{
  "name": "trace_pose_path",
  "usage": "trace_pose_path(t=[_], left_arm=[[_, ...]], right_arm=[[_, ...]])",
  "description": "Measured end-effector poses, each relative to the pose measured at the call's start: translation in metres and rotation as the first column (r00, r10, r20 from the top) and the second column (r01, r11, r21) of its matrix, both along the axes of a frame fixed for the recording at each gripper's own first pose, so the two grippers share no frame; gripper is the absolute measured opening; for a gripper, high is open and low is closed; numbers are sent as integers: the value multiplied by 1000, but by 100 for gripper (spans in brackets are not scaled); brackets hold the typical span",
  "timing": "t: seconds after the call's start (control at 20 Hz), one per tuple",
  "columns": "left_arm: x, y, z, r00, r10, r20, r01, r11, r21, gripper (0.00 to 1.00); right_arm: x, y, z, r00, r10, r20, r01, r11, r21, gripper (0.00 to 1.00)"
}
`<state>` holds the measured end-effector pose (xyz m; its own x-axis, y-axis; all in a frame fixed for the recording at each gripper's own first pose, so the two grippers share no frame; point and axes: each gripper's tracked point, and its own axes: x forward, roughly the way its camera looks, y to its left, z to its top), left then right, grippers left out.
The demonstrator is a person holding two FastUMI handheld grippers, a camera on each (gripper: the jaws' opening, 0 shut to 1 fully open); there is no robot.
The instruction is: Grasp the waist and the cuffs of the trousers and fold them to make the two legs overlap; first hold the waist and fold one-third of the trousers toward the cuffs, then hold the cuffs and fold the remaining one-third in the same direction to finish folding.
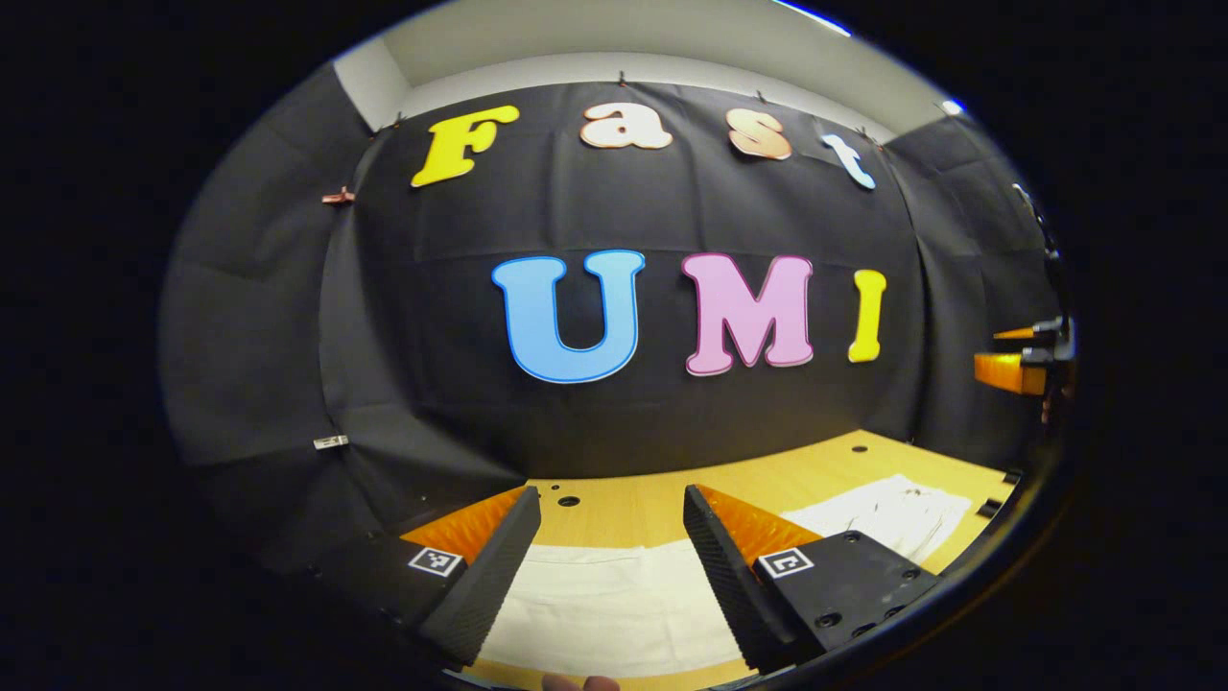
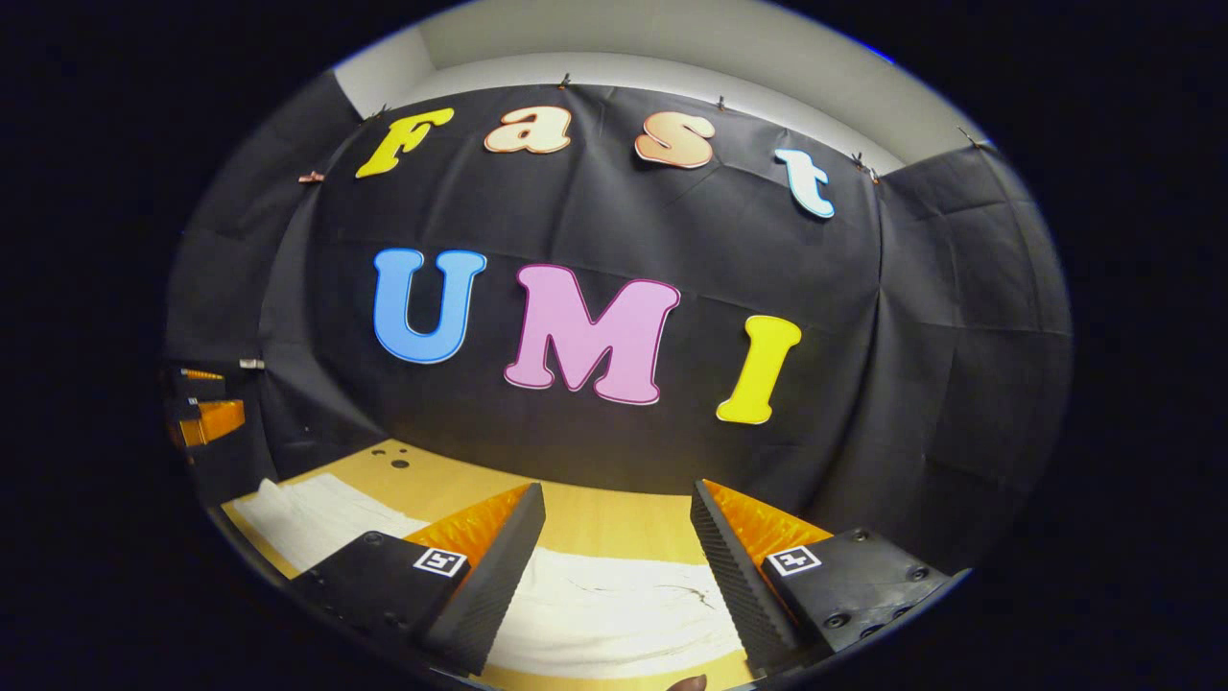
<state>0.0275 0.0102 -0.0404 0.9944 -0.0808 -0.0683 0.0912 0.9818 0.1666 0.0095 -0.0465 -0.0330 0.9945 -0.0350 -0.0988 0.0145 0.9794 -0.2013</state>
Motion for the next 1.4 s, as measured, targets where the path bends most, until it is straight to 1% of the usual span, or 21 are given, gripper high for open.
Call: trace_pose_path(t=[0.1, 0.15, 0.2, 0.25, 0.3, 0.4, 0.55, 0.6, 0.7, 0.75, 0.9, 0.95, 1.0, 1.1, 1.2, 1.25, 1.3, 1.4], left_arm=[[1, 10, -18, 999, -18, -27, 22, 991, 130, 95], [0, 14, -28, 999, -29, -42, 37, 979, 201, 98], [-1, 17, -39, 997, -42, -61, 57, 962, 268, 97], [-2, 20, -51, 995, -56, -79, 80, 939, 333, 97], [-3, 21, -63, 992, -73, -105, 110, 908, 405, 97], [-7, 27, -89, 983, -103, -154, 170, 834, 525, 97], [-16, 25, -140, 952, -168, -255, 298, 689, 660, 96], [-17, 27, -158, 939, -179, -294, 338, 645, 685, 97], [-21, 34, -197, 907, -184, -378, 408, 599, 689, 96], [-22, 38, -213, 892, -175, -416, 437, 570, 696, 96], [-26, 52, -252, 842, -144, -520, 525, 447, 725, 97], [-32, 63, -266, 823, -130, -554, 552, 413, 724, 96], [-33, 71, -276, 808, -118, -578, 573, 390, 721, 96], [-31, 89, -290, 781, -81, -620, 603, 357, 713, 96], [-28, 99, -301, 763, -46, -645, 625, 307, 718, 97], [-24, 102, -302, 768, -39, -639, 623, 275, 732, 96], [-20, 104, -303, 769, -33, -638, 624, 249, 740, 96], [-6, 110, -306, 773, -11, -634, 620, 223, 752, 95]], right_arm=[[-6, -18, -11, 1000, -3, -24, 1, 995, -102, 98], [-9, -27, -17, 999, -4, -39, -2, 988, -155, 98], [-12, -35, -26, 998, -2, -58, -10, 979, -203, 98], [-14, -42, -37, 997, -4, -80, -16, 970, -243, 98], [-17, -52, -49, 994, -11, -107, -20, 960, -280, 98], [-25, -67, -72, 987, -16, -160, -41, 938, -345, 98], [-34, -83, -102, 972, -14, -233, -91, 897, -433, 98], [-38, -87, -111, 968, -12, -250, -107, 884, -454, 97], [-44, -93, -127, 958, -10, -286, -132, 871, -472, 97], [-47, -95, -133, 954, -11, -300, -140, 867, -477, 97], [-53, -99, -146, 941, -17, -337, -158, 860, -485, 97], [-54, -99, -147, 939, -17, -343, -162, 859, -487, 97], [-54, -101, -148, 938, -19, -346, -162, 858, -488, 97], [-58, -102, -152, 936, -21, -351, -162, 859, -485, 97], [-58, -104, -155, 933, -21, -358, -169, 855, -491, 97], [-59, -105, -158, 930, -18, -366, -179, 850, -495, 97], [-59, -106, -161, 928, -16, -373, -189, 842, -505, 97], [-60, -109, -168, 922, -10, -388, -211, 825, -525, 97]])
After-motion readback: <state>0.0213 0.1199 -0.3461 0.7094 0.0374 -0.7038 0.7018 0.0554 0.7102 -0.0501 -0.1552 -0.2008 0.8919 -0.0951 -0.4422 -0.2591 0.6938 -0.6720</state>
